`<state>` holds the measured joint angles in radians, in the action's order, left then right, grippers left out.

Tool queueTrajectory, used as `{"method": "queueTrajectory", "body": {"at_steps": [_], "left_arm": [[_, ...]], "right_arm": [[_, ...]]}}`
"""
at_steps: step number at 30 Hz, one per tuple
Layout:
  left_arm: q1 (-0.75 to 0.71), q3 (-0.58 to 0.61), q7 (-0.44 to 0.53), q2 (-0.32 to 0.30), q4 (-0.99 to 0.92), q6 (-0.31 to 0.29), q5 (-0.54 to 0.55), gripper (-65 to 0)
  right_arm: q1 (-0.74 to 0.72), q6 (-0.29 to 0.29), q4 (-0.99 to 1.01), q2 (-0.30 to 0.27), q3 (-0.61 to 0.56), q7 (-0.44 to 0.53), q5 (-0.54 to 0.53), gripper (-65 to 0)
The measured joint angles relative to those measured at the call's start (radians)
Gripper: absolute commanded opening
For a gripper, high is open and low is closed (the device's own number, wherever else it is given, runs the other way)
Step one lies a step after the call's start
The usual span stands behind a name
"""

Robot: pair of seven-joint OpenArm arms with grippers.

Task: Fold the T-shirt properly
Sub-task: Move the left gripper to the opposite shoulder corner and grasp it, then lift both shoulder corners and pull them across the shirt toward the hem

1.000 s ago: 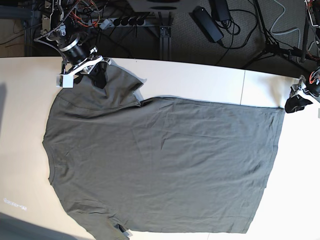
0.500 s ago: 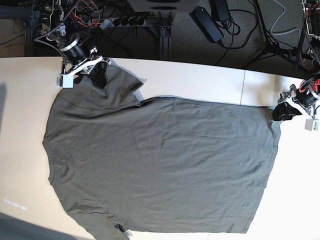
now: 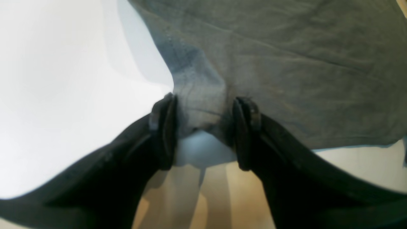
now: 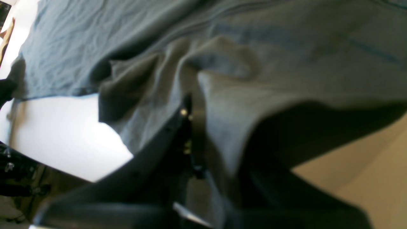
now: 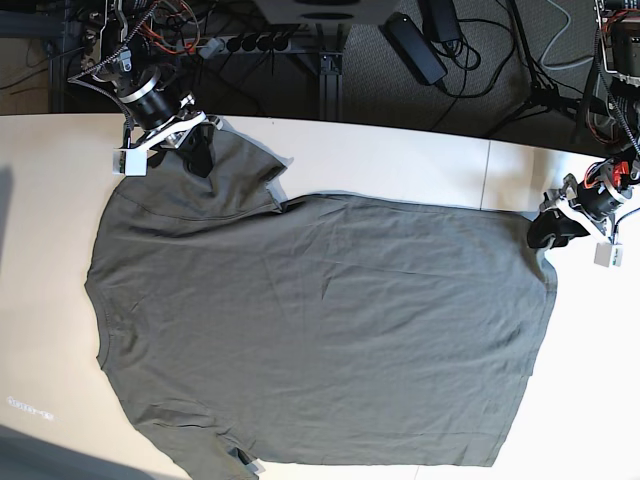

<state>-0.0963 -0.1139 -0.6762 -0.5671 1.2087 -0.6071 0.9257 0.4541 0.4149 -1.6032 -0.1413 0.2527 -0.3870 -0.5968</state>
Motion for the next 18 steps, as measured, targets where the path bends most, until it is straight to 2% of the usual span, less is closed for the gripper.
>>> {"method": "queueTrajectory", "body": {"at_steps": [2, 5, 7, 15, 18], "left_arm": [[0.000, -0.001, 0.002, 0.008, 0.000, 0.000, 0.002, -37.1], [0.000, 0.000, -0.004, 0.018, 0.000, 0.000, -0.002, -55.8], [0.000, 0.003, 0.000, 0.019, 0.000, -0.002, -0.006, -64.8], [0.000, 0.003, 0.046, 0.021, 0.000, -0.011, -0.048, -65.0], [-0.003, 0.004, 0.080, 0.021, -0.004, -0.052, -0.065, -65.0]], "right_arm": [[0.000, 0.000, 0.000, 0.000, 0.000, 0.000, 0.000, -65.0], [0.000, 0.000, 0.000, 0.000, 0.000, 0.000, 0.000, -65.0], [0.000, 0.000, 0.000, 0.000, 0.000, 0.000, 0.000, -65.0], [0.000, 0.000, 0.000, 0.000, 0.000, 0.000, 0.000, -65.0], [0.000, 0.000, 0.000, 0.000, 0.000, 0.000, 0.000, -65.0]]}}
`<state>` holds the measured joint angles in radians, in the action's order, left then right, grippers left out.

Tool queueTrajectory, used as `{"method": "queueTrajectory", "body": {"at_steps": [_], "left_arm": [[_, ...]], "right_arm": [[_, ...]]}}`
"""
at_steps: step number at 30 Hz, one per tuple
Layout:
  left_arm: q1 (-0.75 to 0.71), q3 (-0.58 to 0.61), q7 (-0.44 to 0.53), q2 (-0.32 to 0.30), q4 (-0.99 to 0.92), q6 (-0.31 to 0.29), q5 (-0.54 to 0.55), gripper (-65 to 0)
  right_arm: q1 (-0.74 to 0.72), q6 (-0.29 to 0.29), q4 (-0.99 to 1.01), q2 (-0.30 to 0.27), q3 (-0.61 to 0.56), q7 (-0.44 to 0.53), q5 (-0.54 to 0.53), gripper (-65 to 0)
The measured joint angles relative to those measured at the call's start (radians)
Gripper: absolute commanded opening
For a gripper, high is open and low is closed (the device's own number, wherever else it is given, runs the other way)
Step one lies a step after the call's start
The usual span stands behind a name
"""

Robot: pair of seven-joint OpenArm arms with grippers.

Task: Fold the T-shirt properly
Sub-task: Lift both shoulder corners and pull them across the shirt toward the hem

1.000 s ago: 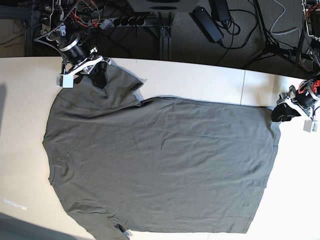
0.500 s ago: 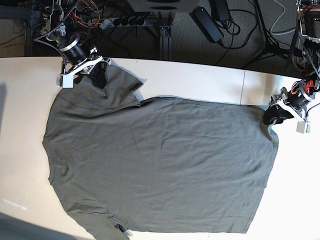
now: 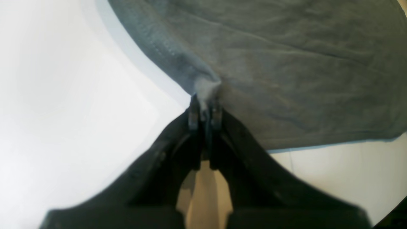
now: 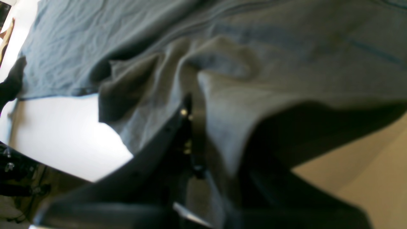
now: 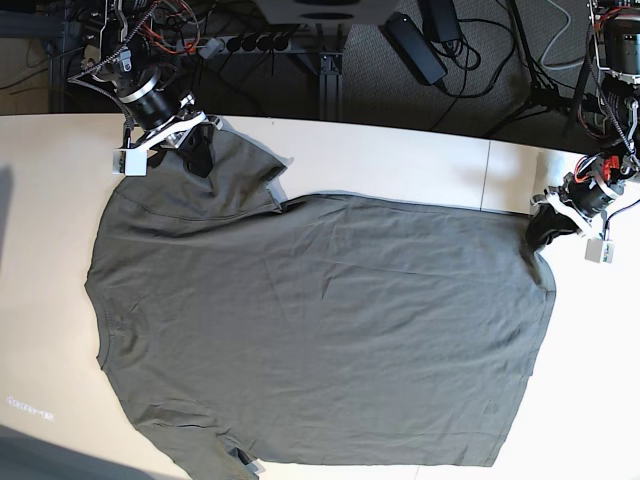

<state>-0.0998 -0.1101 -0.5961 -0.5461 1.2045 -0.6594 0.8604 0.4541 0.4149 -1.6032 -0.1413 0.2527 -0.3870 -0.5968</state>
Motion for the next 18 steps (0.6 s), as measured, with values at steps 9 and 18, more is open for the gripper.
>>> {"method": "queueTrajectory", "body": {"at_steps": [9, 18], "left_arm": [[-0.003, 0.002, -0.003, 0.000, -0.001, -0.008, 0.046, -65.0], [-0.008, -0.015, -0.071, -0.005, 0.046, -0.011, 0.090, -65.0]], "right_arm": [[0.000, 0.000, 0.000, -0.008, 0.001, -0.001, 0.007, -65.0], [0.001, 0.001, -0.050, -0.024, 0.068, -0.117, -0.031, -65.0]]}}
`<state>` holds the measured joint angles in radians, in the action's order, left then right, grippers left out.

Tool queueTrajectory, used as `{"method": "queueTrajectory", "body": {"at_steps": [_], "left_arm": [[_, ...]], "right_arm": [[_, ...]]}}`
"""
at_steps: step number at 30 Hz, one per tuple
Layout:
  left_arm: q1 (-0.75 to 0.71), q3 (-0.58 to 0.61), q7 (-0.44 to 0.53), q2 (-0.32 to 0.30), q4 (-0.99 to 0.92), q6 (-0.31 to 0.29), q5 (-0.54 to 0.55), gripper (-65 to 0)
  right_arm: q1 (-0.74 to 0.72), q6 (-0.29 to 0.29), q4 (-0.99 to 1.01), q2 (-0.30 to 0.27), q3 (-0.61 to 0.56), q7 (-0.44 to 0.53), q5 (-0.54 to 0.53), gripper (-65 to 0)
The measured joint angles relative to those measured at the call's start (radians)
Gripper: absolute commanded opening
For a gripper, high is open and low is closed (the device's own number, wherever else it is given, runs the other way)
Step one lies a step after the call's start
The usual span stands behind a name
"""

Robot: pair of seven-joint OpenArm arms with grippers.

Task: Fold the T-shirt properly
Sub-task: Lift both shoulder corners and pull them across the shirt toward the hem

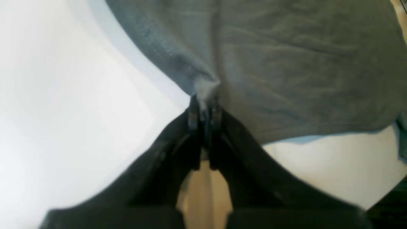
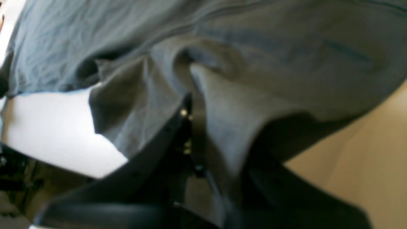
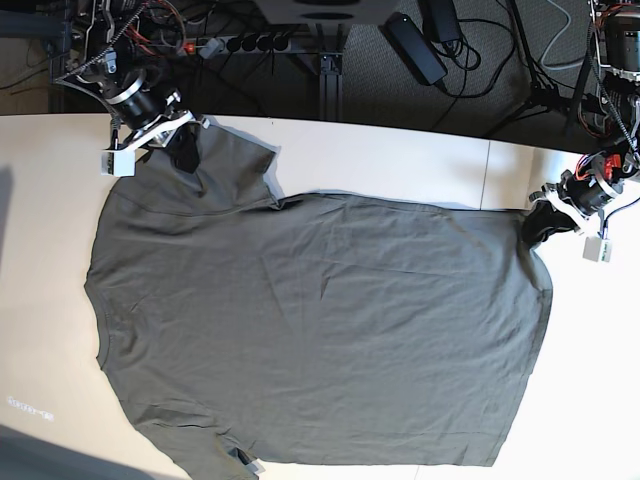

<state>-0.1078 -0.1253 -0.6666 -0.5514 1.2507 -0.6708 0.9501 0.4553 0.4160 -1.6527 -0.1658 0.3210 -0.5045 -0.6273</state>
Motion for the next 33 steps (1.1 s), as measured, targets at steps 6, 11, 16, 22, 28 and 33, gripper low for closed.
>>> {"method": "queueTrajectory", "body": {"at_steps": [6, 11, 16, 22, 28, 33], "left_arm": [[-0.003, -0.055, -0.052, 0.000, 0.064, 0.000, 0.046, -65.0], [-0.005, -0.097, -0.052, -0.008, 0.103, 0.000, 0.066, -65.0], [0.017, -0.097, -0.052, -0.011, 0.115, 0.000, 0.065, -65.0], [0.085, -0.097, -0.052, -0.011, 0.116, -0.001, 0.042, -65.0], [0.177, -0.094, -0.054, -0.011, 0.116, -0.004, -0.003, -65.0], [0.226, -0.040, -0.030, -0.014, 0.087, -0.008, -0.078, -65.0]], "right_arm": [[0.016, 0.000, -0.064, -0.045, 0.025, -0.022, -0.031, -65.0], [0.015, 0.000, -0.137, -0.076, 0.058, -0.037, -0.090, -65.0], [-0.039, 0.001, -0.167, -0.149, 0.069, -0.051, -0.093, -65.0], [-0.124, 0.003, -0.169, -0.222, 0.069, -0.067, -0.089, -65.0], [-0.237, 0.005, -0.099, -0.294, 0.017, -0.065, -0.056, -65.0], [-0.351, 0.005, 0.000, -0.335, -0.064, -0.067, -0.040, -65.0]]}}
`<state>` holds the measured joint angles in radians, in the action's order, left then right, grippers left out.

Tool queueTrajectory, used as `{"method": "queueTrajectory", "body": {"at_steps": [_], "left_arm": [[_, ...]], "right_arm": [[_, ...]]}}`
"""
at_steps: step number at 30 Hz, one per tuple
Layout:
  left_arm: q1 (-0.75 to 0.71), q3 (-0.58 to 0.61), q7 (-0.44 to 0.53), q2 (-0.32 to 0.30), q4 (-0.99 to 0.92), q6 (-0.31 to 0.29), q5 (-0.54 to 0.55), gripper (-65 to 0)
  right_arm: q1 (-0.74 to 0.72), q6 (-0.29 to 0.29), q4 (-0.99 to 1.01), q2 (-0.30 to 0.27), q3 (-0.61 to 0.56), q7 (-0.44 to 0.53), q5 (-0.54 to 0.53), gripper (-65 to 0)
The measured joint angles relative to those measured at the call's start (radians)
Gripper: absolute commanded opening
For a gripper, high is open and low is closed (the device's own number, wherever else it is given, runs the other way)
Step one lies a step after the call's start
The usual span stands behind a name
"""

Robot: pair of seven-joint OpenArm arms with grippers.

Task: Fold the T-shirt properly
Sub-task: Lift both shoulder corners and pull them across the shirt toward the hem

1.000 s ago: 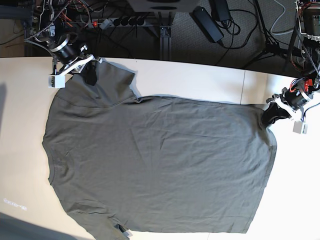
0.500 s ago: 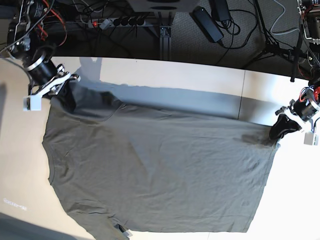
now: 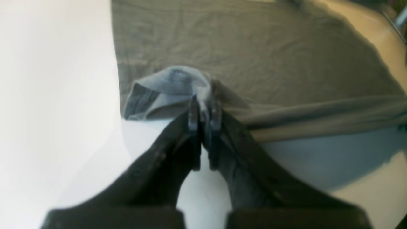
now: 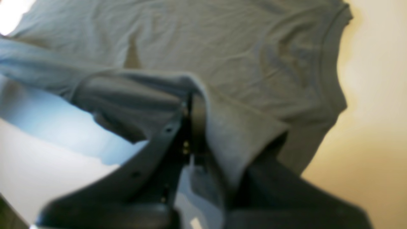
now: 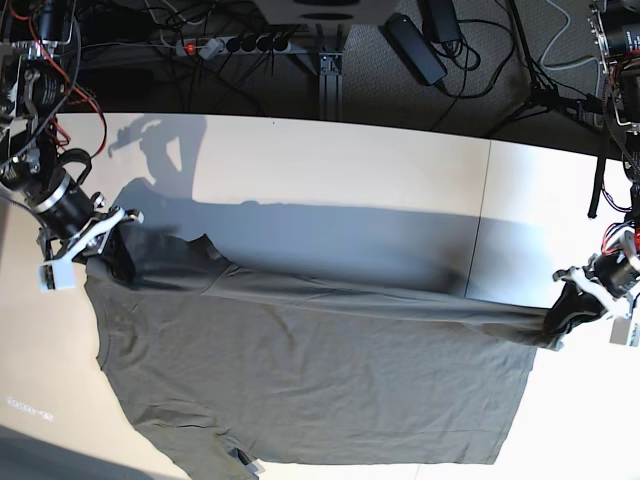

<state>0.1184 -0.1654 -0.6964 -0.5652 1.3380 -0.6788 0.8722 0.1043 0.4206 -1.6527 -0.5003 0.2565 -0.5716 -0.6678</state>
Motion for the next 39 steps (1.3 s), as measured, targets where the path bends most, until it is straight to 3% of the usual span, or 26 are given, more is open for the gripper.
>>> {"method": "queueTrajectory", "body": {"at_steps": [4, 13, 20, 28, 36, 39], "left_arm": [[0.045, 0.089, 0.053, 0.003, -0.051, -0.002, -0.043, -65.0], [0.201, 0.175, 0.070, 0.005, -0.229, -0.003, -0.075, -65.0], [0.283, 0.266, 0.151, 0.008, -0.320, -0.003, -0.127, -65.0], [0.297, 0.271, 0.196, 0.020, -0.332, -0.003, -0.192, -65.0], [0.298, 0.271, 0.231, 0.042, -0.333, -0.003, -0.236, -65.0], [0.298, 0.271, 0.234, 0.051, -0.333, -0.003, -0.258, -65.0]], "right_arm": [[-0.085, 0.000, 0.050, -0.001, -0.032, 0.005, 0.030, -65.0], [-0.233, 0.000, 0.166, -0.002, -0.068, 0.003, 0.037, -65.0], [-0.356, 0.001, 0.280, -0.071, -0.204, 0.003, 0.039, -65.0], [-0.489, 0.001, 0.408, -0.079, -0.355, 0.003, 0.079, -65.0], [-0.579, 0.001, 0.488, -0.076, -0.411, 0.009, 0.101, -65.0], [-0.591, 0.001, 0.509, -0.064, -0.413, 0.007, 0.156, -65.0]]}}
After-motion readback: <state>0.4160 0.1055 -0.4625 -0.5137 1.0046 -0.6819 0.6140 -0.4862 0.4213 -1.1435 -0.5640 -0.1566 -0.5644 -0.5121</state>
